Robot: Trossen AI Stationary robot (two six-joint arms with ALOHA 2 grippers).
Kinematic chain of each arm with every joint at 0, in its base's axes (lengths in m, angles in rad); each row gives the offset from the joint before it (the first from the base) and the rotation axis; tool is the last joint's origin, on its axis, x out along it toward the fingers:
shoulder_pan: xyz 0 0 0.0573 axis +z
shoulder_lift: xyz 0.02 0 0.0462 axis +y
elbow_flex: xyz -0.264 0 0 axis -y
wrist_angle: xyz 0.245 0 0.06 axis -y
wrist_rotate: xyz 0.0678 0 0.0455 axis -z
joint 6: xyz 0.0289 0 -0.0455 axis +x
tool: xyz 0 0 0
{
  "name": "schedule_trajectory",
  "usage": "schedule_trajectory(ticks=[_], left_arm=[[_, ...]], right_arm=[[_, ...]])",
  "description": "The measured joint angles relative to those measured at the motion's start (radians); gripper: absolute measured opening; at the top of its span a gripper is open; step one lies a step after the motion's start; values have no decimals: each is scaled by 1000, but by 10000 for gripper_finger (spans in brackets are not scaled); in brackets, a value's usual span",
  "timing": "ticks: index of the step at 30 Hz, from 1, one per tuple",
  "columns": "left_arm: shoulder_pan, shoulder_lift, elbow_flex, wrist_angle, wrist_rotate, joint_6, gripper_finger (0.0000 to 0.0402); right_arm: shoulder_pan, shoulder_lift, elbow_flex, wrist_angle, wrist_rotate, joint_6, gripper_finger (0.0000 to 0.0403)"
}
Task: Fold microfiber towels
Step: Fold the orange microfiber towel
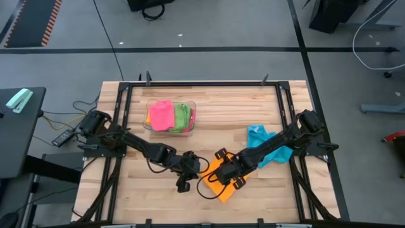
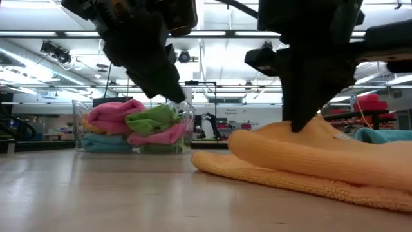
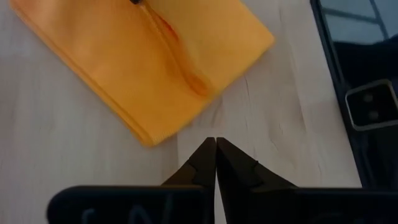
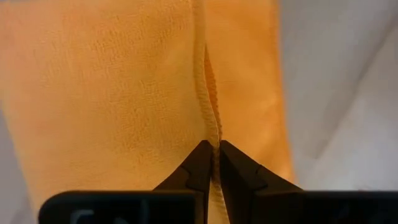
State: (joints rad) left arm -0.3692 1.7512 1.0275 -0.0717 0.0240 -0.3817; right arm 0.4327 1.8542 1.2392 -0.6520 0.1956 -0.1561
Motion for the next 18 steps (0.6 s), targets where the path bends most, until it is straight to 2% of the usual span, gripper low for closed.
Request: schedule_trajectory(ticks=[4, 11, 18], left_arm=[[-15, 0, 0, -43, 1, 1, 18], [-15, -27, 0, -114, -1, 1, 12], [-16, -27, 1, -120, 0, 2, 24]], right_arm=[[-10, 0, 0, 9, 43, -45, 37], [-50, 0, 0, 57, 44, -124, 37], [-96, 0, 0, 78, 38, -172, 37]])
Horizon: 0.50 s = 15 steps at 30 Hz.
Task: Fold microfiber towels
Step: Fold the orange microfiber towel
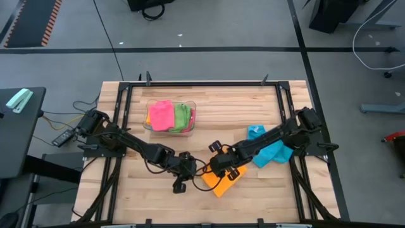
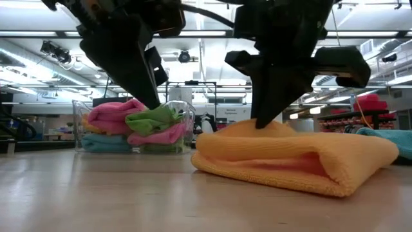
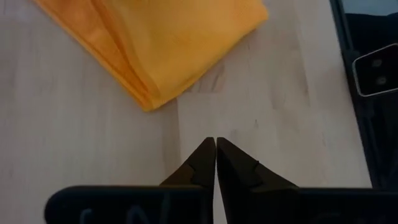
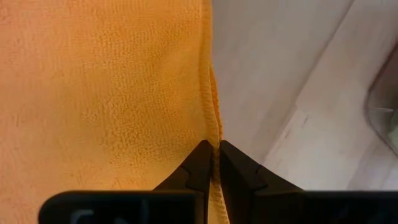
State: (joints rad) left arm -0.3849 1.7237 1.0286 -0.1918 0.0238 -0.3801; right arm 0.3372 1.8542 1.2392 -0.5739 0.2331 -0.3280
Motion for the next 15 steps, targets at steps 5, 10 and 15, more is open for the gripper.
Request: schedule_trajectory(ticks=[5, 10, 15], left_arm=[[1, 0, 0, -1, 0, 0, 16], [0, 0, 0, 0, 0, -1, 14], [1, 0, 0, 1, 0, -1, 25]], right_arm=[[-9, 0, -8, 32, -78, -24, 37], [-10, 0, -42, 90, -78, -39, 38], [-22, 0, -68, 107, -78, -28, 38]])
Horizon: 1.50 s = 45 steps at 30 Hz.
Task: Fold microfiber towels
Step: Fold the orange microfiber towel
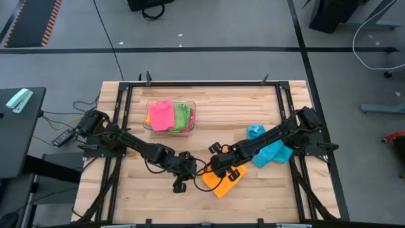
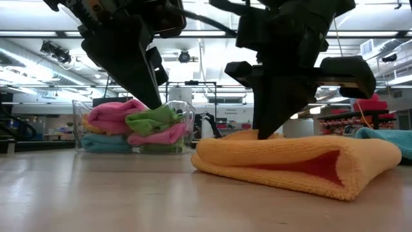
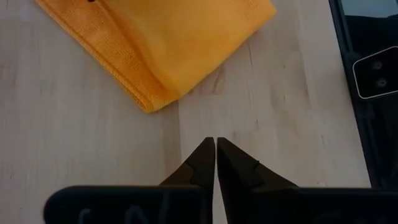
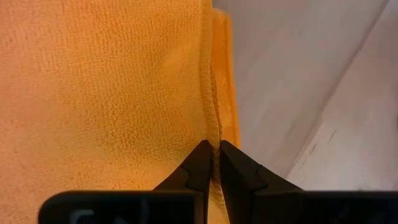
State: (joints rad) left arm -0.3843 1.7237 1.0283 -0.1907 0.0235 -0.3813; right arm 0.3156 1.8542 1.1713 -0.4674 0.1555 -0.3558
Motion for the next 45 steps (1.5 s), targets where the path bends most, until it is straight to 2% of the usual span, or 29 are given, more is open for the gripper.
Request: schedule_trajectory(ticks=[6, 16, 22, 28, 32, 38, 45], left_arm=[[0, 0, 0, 3, 0, 0, 21], [0, 0, 0, 5, 0, -1, 17], [0, 1, -1, 28, -35, 22, 24], [0, 1, -1, 141, -199, 303, 26], [-11, 2, -1, 134, -207, 545, 39], [-13, 19, -1, 119, -204, 795, 73], [-14, 91, -1, 131, -203, 1035, 122]], right_arm=[[-14, 0, -1, -19, 1, 40, 52], [-8, 0, 47, -67, 18, 97, 190], [1, -1, 118, -167, 38, 175, 213], [38, -4, 117, -173, 37, 256, 206], [79, -27, 116, -173, 80, 361, 201], [176, -27, 115, -167, 126, 568, 197], [305, -27, 114, -137, 276, 772, 197]])
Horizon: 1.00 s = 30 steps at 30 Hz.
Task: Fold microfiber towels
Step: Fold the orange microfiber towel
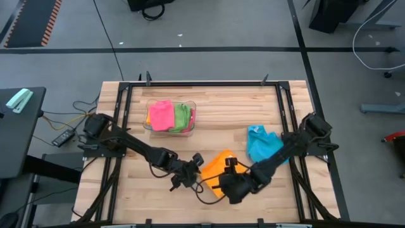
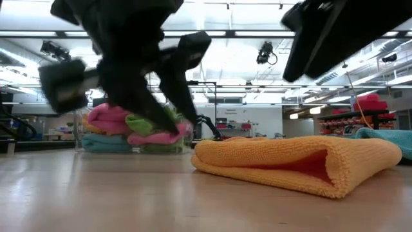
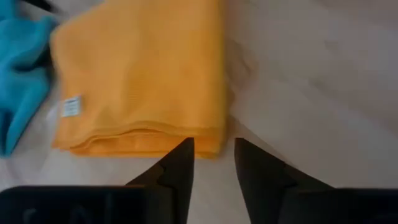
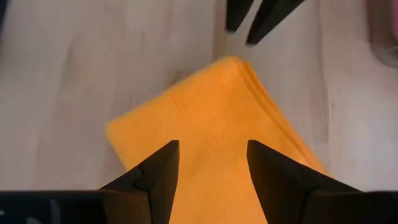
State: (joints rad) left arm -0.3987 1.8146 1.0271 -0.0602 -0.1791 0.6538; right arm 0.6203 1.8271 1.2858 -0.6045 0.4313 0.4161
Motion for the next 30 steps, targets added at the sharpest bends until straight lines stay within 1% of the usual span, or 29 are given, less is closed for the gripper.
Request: schedule_trajectory(ticks=[4, 6, 9, 12, 16, 20, 22, 25, 28, 30], left_arm=[[-9, 49, 0, 30, 0, 117, 146], [-15, 64, 0, 64, 0, 141, 156], [-29, 69, 0, 61, -2, 173, 165], [-34, 69, 0, 79, -9, 189, 166], [-33, 69, 0, 108, -34, 173, 157], [-23, 69, 0, 132, -34, 168, 146], [-15, 69, 0, 150, -32, 128, 139], [-6, 63, 0, 250, -11, 31, 128], [8, 65, 1, 348, 74, -115, 117], [20, 77, 2, 370, 141, -231, 112]], right_arm=[[53, 0, 0, 15, 125, 125, 197], [76, 0, -1, 21, 192, 185, 197], [97, 0, -1, 23, 261, 281, 197], [116, 0, -1, 29, 332, 363, 197], [130, 0, -1, 32, 407, 450, 197], [136, 0, -1, 41, 458, 487, 197], [135, 0, -1, 39, 458, 513, 197], [134, 5, -6, 47, 487, 576, 197], [130, 11, -72, 78, 555, 653, 197], [116, 11, -142, 173, 585, 692, 197]])
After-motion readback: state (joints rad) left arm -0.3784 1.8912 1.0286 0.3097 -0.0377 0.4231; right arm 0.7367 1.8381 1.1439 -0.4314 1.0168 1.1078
